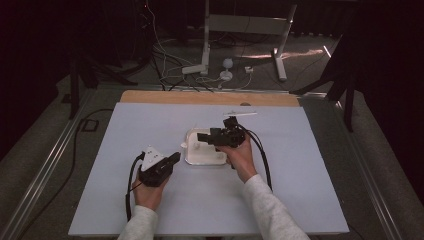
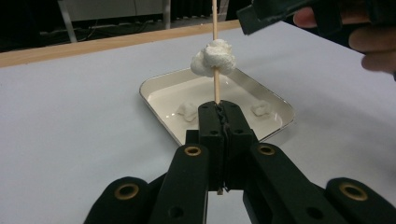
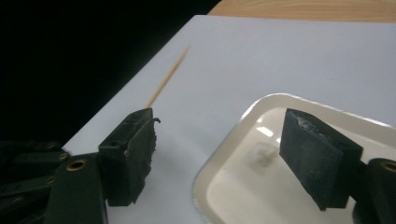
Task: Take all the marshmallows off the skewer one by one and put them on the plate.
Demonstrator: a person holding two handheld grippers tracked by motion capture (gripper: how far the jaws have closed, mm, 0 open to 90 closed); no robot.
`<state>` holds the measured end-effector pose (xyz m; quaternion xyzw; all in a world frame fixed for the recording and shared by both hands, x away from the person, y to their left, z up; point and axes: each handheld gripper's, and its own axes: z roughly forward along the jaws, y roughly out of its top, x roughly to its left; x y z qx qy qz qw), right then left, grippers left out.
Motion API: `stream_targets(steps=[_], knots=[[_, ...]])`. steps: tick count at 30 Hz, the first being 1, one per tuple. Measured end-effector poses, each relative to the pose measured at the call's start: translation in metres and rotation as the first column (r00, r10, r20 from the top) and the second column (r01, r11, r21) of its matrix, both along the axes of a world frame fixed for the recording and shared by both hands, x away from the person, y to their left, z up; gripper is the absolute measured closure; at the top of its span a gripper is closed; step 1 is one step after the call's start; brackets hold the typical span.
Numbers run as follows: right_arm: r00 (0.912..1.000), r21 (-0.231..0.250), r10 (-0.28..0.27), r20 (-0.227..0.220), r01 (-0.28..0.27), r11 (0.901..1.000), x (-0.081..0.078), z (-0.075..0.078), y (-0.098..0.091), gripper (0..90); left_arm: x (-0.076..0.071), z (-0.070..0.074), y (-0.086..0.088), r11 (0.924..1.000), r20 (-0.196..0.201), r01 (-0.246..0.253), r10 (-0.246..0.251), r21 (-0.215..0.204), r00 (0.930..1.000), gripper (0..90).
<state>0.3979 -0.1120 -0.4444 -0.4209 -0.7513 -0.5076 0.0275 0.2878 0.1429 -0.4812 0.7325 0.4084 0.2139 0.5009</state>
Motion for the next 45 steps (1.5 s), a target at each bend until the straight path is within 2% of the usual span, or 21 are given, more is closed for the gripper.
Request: stream_targets(steps=[4,7,12,17,22,25,31,37,40,45], knots=[[0.9992,0.023,0.039,-0.004,-0.039,0.999,-0.01,-0.003,0.011,31.6,0.0,0.0,0.0,1.0,0.0,-0.002,0.002,0.001,1.0,89.9],[0.9977,0.044,0.066,-0.01,-0.066,0.9968,-0.015,-0.004,0.017,39.9,0.0,0.0,0.0,1.0,0.001,-0.004,0.004,-0.002,1.0,89.9],[0.9906,0.069,0.127,-0.05,-0.123,0.9899,-0.023,-0.008,0.029,54.9,0.0,0.001,0.0,1.0,0.001,-0.008,0.008,-0.006,1.0,89.9],[0.9843,0.097,0.153,-0.088,-0.144,0.9848,-0.024,-0.013,0.035,60.7,0.0,0.001,-0.001,0.9999,0.004,0.0,0.0,-0.016,1.0,89.9],[0.9817,0.132,0.151,-0.115,-0.136,0.9819,-0.023,-0.017,0.037,65.1,-0.001,0.0,-0.003,0.9992,0.011,0.023,-0.022,-0.034,0.9997,89.9],[0.9802,0.163,0.153,-0.126,-0.131,0.9779,-0.021,-0.017,0.036,65.7,-0.002,0.0,-0.006,0.9993,0.022,0.029,-0.029,-0.023,0.9994,89.9],[0.9785,0.18,0.154,-0.136,-0.129,0.9751,-0.022,-0.018,0.038,68.4,-0.004,0.0,-0.01,0.9986,0.038,0.051,-0.05,-0.015,0.998,89.9],[0.9747,0.186,0.158,-0.158,-0.128,0.9741,-0.023,-0.021,0.041,72.8,-0.004,0.0,-0.012,0.9987,0.042,0.05,-0.05,-0.006,0.9979,90.0],[0.9821,0.164,0.131,-0.135,-0.108,0.9805,-0.024,-0.019,0.04,75.7,-0.005,0.001,-0.013,0.9985,0.045,0.054,-0.054,-0.001,0.9975,90.0],[0.9871,0.167,0.107,-0.119,-0.087,0.9821,-0.023,-0.013,0.036,77.5,-0.005,0.002,-0.013,0.9981,0.059,0.062,-0.062,0.002,0.9963,90.0]])
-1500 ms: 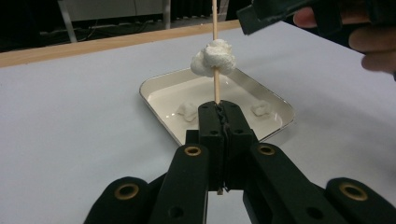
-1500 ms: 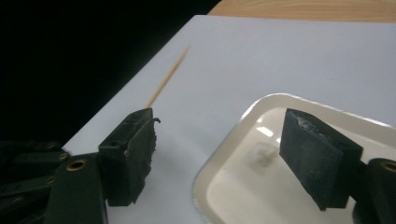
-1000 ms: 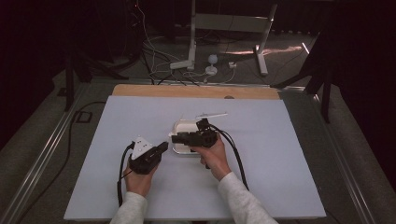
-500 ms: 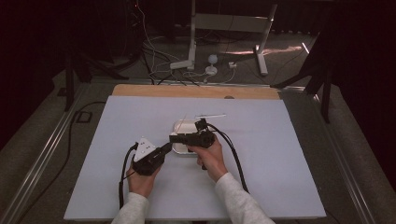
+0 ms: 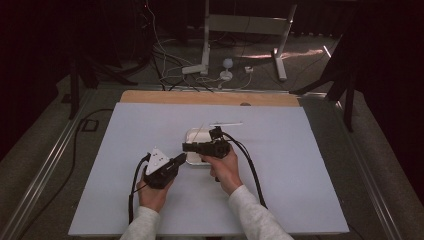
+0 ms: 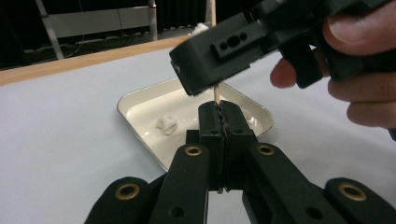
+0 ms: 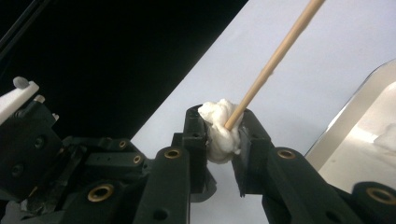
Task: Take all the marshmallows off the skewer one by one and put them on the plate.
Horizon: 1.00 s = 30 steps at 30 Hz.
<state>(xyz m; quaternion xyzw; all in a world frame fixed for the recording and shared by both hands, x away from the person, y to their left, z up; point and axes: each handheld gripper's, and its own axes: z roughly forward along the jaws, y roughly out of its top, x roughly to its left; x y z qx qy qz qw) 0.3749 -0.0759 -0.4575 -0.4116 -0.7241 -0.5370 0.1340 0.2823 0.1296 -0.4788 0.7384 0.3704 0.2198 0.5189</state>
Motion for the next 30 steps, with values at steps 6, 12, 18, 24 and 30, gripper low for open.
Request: stream_targets(steps=[6,12,18,24,30], knots=[[0.9958,0.05,-0.092,-0.005,0.092,0.9945,0.01,0.011,-0.019,78.7,-0.003,-0.001,0.003,0.9998,-0.003,0.018,-0.018,0.012,0.9998,90.0],[0.9974,-0.007,-0.059,0.041,0.059,0.9982,0.014,0.02,-0.025,78.4,-0.004,0.001,-0.003,0.999,0.015,0.023,-0.023,0.039,0.9996,90.0],[0.9976,0.005,-0.064,0.025,0.064,0.9979,0.017,0.02,-0.027,78.4,-0.004,0.0,-0.003,0.999,0.015,0.027,-0.027,0.035,0.9995,90.0],[0.9922,0.025,-0.123,0.02,0.122,0.9922,0.023,0.025,-0.036,78.7,-0.006,0.0,-0.002,0.9988,0.015,0.033,-0.033,0.038,0.9993,90.0],[0.993,0.0,-0.113,0.036,0.113,0.9936,0.028,0.034,-0.036,78.6,-0.007,0.003,0.0,0.9988,0.024,0.021,-0.023,0.044,0.9994,90.0]])
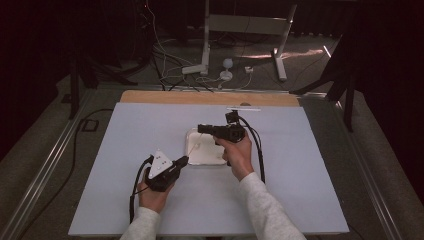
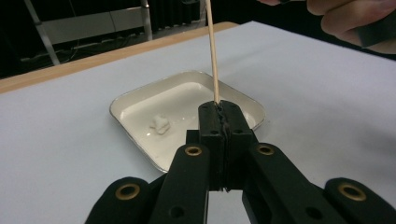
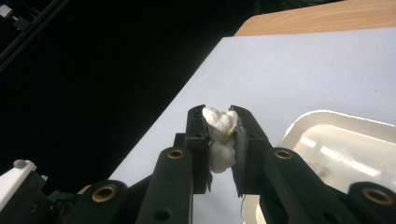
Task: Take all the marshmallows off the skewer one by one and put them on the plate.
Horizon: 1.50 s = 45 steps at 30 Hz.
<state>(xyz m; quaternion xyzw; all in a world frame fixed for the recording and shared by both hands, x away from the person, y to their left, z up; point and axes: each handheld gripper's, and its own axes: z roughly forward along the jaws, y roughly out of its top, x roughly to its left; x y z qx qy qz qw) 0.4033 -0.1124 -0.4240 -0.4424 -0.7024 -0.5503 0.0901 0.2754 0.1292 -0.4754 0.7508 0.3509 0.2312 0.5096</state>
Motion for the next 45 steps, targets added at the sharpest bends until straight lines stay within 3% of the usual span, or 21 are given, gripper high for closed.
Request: stream_targets(steps=[12,23,29,33,34,35,36,37,38,39,41,45], knots=[[0.9994,0.01,-0.027,-0.022,0.027,0.9996,0.008,0.0,-0.003,78.7,0.0,0.001,-0.001,0.9992,0.003,-0.004,0.004,0.039,1.0,90.0],[0.9972,-0.014,-0.071,-0.026,0.07,0.9974,0.015,-0.002,-0.012,80.9,0.001,0.001,-0.006,0.9951,-0.005,-0.005,0.005,0.099,1.0,90.0],[0.9958,-0.047,-0.091,-0.009,0.091,0.9948,0.016,-0.002,-0.013,83.3,0.003,-0.001,-0.005,0.9946,-0.026,-0.008,0.011,0.103,0.9996,90.0],[0.9932,-0.092,-0.113,0.028,0.115,0.9891,0.014,-0.001,-0.012,84.5,0.003,-0.001,-0.006,0.9932,-0.035,-0.004,0.008,0.116,0.9994,90.0],[0.9919,-0.095,-0.123,0.031,0.126,0.9875,0.014,0.0,-0.014,84.9,0.002,-0.002,-0.007,0.9893,-0.039,-0.012,0.017,0.145,0.9991,90.0],[0.9776,-0.134,-0.193,0.084,0.203,0.97,0.012,0.003,-0.017,85.0,0.001,-0.005,-0.005,0.9864,-0.046,-0.015,0.022,0.164,0.9987,90.0],[0.9657,-0.121,-0.244,0.088,0.254,0.9596,0.015,0.006,-0.028,85.1,0.0,-0.007,-0.001,0.9857,-0.056,-0.024,0.033,0.167,0.9979,90.0],[0.9584,-0.077,-0.277,0.069,0.282,0.9563,0.02,0.009,-0.043,84.9,0.002,-0.007,0.004,0.9893,-0.067,-0.039,0.049,0.14,0.9966,90.0],[0.9598,-0.053,-0.275,0.056,0.278,0.9591,0.023,0.013,-0.055,84.6,0.004,-0.006,0.009,0.994,-0.076,-0.046,0.054,0.099,0.9956,90.0],[0.9648,-0.061,-0.254,0.069,0.258,0.9643,0.024,0.018,-0.062,84.1,0.005,-0.004,0.01,0.9963,-0.072,-0.05,0.055,0.07,0.9959,90.0],[0.9695,-0.088,-0.223,0.102,0.232,0.9688,0.02,0.024,-0.068,83.4,0.005,-0.003,0.008,0.9967,-0.063,-0.049,0.054,0.065,0.9966,90.0],[0.9788,-0.083,-0.184,0.09,0.191,0.978,0.018,0.019,-0.064,81.8,0.003,-0.002,0.001,0.9976,-0.048,-0.022,0.025,0.066,0.9985,90.0]])
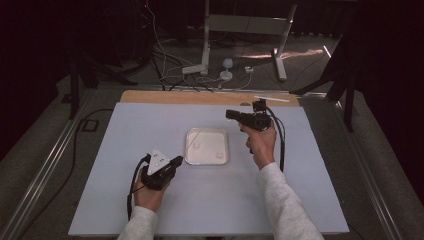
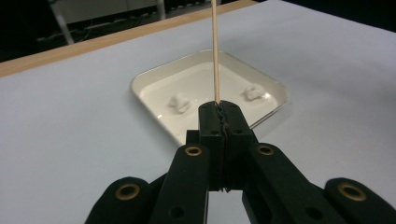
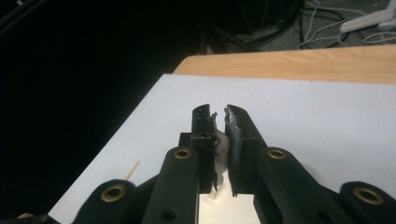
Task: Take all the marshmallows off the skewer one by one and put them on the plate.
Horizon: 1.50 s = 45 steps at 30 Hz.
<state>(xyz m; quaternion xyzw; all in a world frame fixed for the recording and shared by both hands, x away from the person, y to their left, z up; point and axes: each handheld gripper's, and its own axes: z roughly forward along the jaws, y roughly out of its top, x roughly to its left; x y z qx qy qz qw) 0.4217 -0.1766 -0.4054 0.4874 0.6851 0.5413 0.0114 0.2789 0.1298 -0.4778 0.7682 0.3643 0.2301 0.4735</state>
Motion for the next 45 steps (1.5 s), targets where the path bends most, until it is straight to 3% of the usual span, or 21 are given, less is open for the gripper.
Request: stream_targets(steps=[4,9,17,23,27,36,45], knots=[[0.9992,0.01,0.035,-0.018,-0.035,0.9993,-0.002,-0.011,0.013,81.1,0.0,0.0,-0.01,0.9992,0.005,0.038,-0.038,0.014,0.9993,90.0],[0.9967,0.035,0.072,-0.039,-0.07,0.9969,-0.002,-0.018,0.028,80.4,0.001,-0.001,-0.014,0.9987,-0.002,0.046,-0.046,0.024,0.9989,90.0],[0.9932,0.047,0.106,-0.048,-0.104,0.9935,-0.005,-0.021,0.039,78.6,0.003,-0.002,-0.014,0.9992,-0.011,0.015,-0.015,0.037,0.9998,90.0],[0.9888,0.039,0.131,-0.071,-0.129,0.9909,-0.006,-0.026,0.043,71.6,0.006,-0.004,-0.012,0.9994,-0.034,-0.016,0.017,0.032,0.9993,90.0],[0.9884,0.043,0.129,-0.08,-0.126,0.9911,-0.006,-0.03,0.044,68.6,0.008,-0.006,-0.008,0.9989,-0.053,-0.033,0.035,0.033,0.998,90.0],[0.9905,0.029,0.107,-0.086,-0.105,0.9941,-0.004,-0.032,0.042,62.8,0.008,-0.006,-0.007,0.9991,-0.054,-0.035,0.036,0.024,0.9979,90.0],[0.9922,-0.008,0.107,-0.065,-0.108,0.9942,-0.009,-0.032,0.04,47.6,0.01,-0.005,-0.003,0.9983,-0.062,-0.057,0.058,0.006,0.9964,90.0]])
